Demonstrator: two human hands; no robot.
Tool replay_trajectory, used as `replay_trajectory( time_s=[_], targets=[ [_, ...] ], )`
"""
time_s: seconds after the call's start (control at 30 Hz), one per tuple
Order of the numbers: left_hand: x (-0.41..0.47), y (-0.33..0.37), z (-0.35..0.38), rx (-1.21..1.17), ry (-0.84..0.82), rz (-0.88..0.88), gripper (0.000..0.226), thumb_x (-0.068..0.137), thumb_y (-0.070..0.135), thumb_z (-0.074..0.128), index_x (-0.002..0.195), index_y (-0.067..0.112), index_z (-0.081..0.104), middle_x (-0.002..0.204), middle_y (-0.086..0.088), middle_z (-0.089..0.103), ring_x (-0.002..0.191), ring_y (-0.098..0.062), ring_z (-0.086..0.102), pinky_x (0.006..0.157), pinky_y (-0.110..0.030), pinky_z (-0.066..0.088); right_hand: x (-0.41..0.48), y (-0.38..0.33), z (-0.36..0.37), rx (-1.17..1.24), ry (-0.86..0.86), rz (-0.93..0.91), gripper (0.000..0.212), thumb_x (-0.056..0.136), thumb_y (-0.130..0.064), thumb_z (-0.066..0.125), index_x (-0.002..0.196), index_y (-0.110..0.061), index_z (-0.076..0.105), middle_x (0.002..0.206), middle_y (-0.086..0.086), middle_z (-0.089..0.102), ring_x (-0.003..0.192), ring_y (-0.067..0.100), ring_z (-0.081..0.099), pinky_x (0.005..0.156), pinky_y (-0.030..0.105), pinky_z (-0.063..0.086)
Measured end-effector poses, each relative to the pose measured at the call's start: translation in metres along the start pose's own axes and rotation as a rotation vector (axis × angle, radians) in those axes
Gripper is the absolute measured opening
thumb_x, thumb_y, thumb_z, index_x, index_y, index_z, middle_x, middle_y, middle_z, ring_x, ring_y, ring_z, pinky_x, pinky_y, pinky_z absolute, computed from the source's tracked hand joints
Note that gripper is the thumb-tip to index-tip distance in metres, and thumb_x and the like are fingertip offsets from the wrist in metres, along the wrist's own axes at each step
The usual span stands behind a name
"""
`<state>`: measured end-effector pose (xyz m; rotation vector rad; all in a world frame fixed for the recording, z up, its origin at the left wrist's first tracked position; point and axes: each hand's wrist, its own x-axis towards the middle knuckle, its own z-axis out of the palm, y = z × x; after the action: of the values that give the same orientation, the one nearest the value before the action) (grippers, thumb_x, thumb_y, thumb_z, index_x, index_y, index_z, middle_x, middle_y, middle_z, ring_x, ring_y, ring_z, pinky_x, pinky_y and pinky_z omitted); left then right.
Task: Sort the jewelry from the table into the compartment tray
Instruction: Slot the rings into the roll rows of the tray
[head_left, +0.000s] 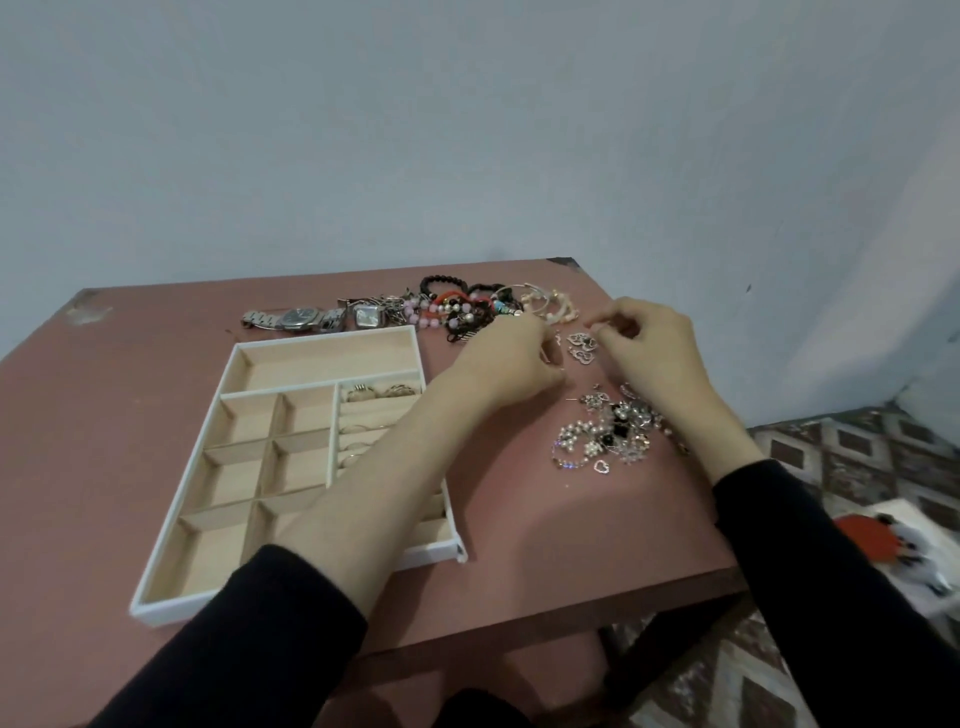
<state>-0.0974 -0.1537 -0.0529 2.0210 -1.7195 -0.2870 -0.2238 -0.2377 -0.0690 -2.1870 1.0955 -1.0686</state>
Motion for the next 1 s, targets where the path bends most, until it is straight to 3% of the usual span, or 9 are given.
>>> replay_trajectory(
  time_s=[0.27, 0.47, 0.57, 0.7, 0.77, 0.87, 1.0],
  targets=[
    [0.007, 0.002, 0.001, -0.053, -0.035, -0.057, 0.021, 0.076, 0.022, 0.074, 0.089, 0.006, 0.071, 0.092, -0.007, 0.065, 0.09, -0.021, 0.062, 0.08, -0.033, 0.05, -0.001, 0.0, 0.0, 0.025, -0.011, 0.014, 0.018, 0.083, -0.009, 0.058, 0.082, -0.022, 0.07, 0.068, 0.0, 0.06, 0.059, 0.004, 0.049, 0.056, 0.008, 0.037],
    [0.007, 0.002, -0.001, -0.168, -0.039, -0.102, 0.017, 0.074, 0.017, 0.076, 0.084, 0.011, 0.064, 0.078, -0.001, 0.06, 0.076, -0.014, 0.054, 0.063, -0.025, 0.04, -0.001, 0.0, 0.002, 0.025, -0.03, 0.01, 0.019, 0.082, -0.009, 0.058, 0.08, -0.024, 0.069, 0.067, -0.001, 0.06, 0.057, 0.003, 0.049, 0.056, 0.008, 0.037],
    [0.003, -0.001, 0.001, -0.234, 0.009, -0.097, 0.016, 0.073, 0.012, 0.076, 0.081, 0.014, 0.063, 0.068, 0.005, 0.056, 0.066, -0.009, 0.053, 0.054, -0.018, 0.036, -0.001, -0.001, 0.004, -0.006, -0.051, -0.005, 0.015, 0.081, -0.01, 0.059, 0.084, -0.019, 0.071, 0.064, -0.003, 0.059, 0.057, 0.005, 0.049, 0.062, 0.018, 0.041],
    [0.002, -0.006, -0.003, -0.242, 0.043, -0.125, 0.013, 0.071, 0.011, 0.078, 0.075, 0.012, 0.065, 0.062, 0.004, 0.059, 0.069, -0.015, 0.06, 0.06, -0.021, 0.043, -0.003, -0.003, 0.008, -0.037, -0.076, -0.055, 0.007, 0.079, -0.017, 0.065, 0.082, -0.022, 0.07, 0.069, -0.003, 0.061, 0.067, 0.012, 0.053, 0.072, 0.032, 0.046],
    [0.0, -0.009, -0.008, -0.227, 0.062, -0.133, 0.015, 0.071, 0.015, 0.079, 0.077, 0.01, 0.066, 0.063, 0.001, 0.06, 0.069, -0.015, 0.059, 0.062, -0.021, 0.041, -0.003, -0.003, 0.01, -0.079, -0.103, -0.096, 0.002, 0.078, -0.025, 0.069, 0.08, -0.026, 0.069, 0.067, -0.007, 0.059, 0.073, 0.015, 0.054, 0.07, 0.028, 0.041],
    [-0.004, -0.014, -0.015, -0.189, 0.094, -0.128, 0.014, 0.071, 0.016, 0.079, 0.077, 0.01, 0.068, 0.065, -0.001, 0.06, 0.071, -0.014, 0.056, 0.057, -0.022, 0.039, -0.002, -0.004, 0.015, -0.227, -0.129, -0.15, 0.013, 0.076, -0.038, 0.071, 0.081, -0.026, 0.072, 0.07, -0.006, 0.057, 0.083, 0.018, 0.053, 0.069, 0.024, 0.03],
    [-0.006, -0.02, -0.017, -0.178, 0.12, -0.137, 0.014, 0.072, 0.016, 0.078, 0.082, 0.008, 0.072, 0.072, -0.005, 0.063, 0.071, -0.013, 0.056, 0.053, -0.018, 0.037, 0.001, -0.011, 0.018, -0.337, -0.129, -0.124, 0.022, 0.073, -0.045, 0.07, 0.081, -0.025, 0.073, 0.075, -0.005, 0.056, 0.092, 0.021, 0.053, 0.071, 0.026, 0.031]
  ],
)
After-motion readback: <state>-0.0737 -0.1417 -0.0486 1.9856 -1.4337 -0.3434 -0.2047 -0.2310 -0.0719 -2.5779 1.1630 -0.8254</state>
